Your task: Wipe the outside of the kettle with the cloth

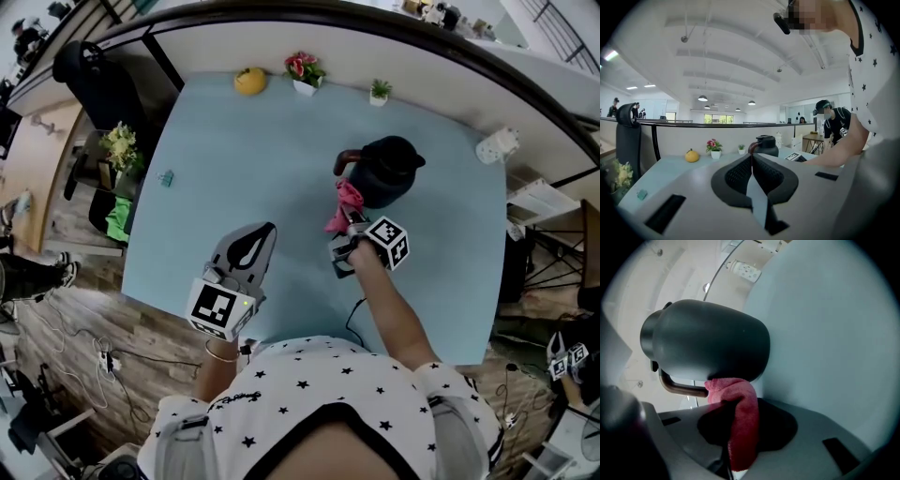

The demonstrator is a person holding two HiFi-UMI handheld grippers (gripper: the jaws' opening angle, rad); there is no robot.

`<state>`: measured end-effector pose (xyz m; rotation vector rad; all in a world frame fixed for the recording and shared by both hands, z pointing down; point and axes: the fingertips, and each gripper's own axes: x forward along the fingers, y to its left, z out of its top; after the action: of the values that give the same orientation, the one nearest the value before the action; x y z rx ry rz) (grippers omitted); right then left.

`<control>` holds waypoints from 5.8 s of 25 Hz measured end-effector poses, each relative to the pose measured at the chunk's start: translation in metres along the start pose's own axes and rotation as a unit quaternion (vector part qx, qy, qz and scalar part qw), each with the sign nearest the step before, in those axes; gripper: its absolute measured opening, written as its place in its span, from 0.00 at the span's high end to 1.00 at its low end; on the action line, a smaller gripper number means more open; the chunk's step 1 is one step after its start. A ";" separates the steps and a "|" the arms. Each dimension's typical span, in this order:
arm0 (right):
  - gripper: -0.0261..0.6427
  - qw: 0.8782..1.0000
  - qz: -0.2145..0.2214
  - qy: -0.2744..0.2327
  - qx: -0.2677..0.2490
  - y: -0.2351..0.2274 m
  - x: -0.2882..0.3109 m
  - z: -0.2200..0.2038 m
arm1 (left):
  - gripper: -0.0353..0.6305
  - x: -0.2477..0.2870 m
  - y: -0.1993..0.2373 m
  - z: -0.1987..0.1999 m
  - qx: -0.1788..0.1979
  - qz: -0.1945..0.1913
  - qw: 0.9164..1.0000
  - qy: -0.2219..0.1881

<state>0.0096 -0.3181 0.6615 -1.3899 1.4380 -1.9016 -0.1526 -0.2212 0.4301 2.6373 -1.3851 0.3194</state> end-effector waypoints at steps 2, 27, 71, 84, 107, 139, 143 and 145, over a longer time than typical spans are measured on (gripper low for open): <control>0.82 1.000 0.005 0.004 0.002 -0.003 0.001 -0.001 | 0.90 -0.001 0.000 0.001 0.001 0.001 1.000 -0.001; 0.82 0.887 0.210 0.013 -0.412 0.155 -0.099 -0.002 | 0.90 -0.014 -0.049 0.021 0.025 -0.040 0.999 -0.023; 0.82 0.953 0.011 0.019 -0.302 0.012 -0.045 0.038 | 0.90 0.001 -0.039 0.011 0.021 -0.026 0.999 -0.002; 0.82 0.955 -0.022 0.034 -0.295 -0.006 -0.038 0.038 | 0.90 0.003 -0.040 0.011 0.019 -0.023 1.000 -0.003; 0.82 0.840 0.149 -0.067 -0.517 0.147 -0.132 0.055 | 0.90 -0.001 -0.064 0.019 0.032 -0.036 0.999 -0.010; 0.82 0.845 0.010 -0.023 -0.534 0.056 -0.086 0.074 | 0.90 0.006 -0.057 0.007 0.021 -0.031 0.999 0.015; 0.82 0.846 -0.011 -0.006 -0.533 0.037 -0.076 0.075 | 0.90 0.008 -0.056 0.005 0.019 -0.030 0.999 0.020; 0.82 0.846 -0.019 0.001 -0.532 0.029 -0.072 0.075 | 0.90 0.009 -0.055 0.004 0.019 -0.028 0.999 0.021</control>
<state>0.0992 -0.3127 0.6006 -1.7964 2.6625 -1.0351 -0.1023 -0.1982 0.4263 2.6782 -1.3026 0.3944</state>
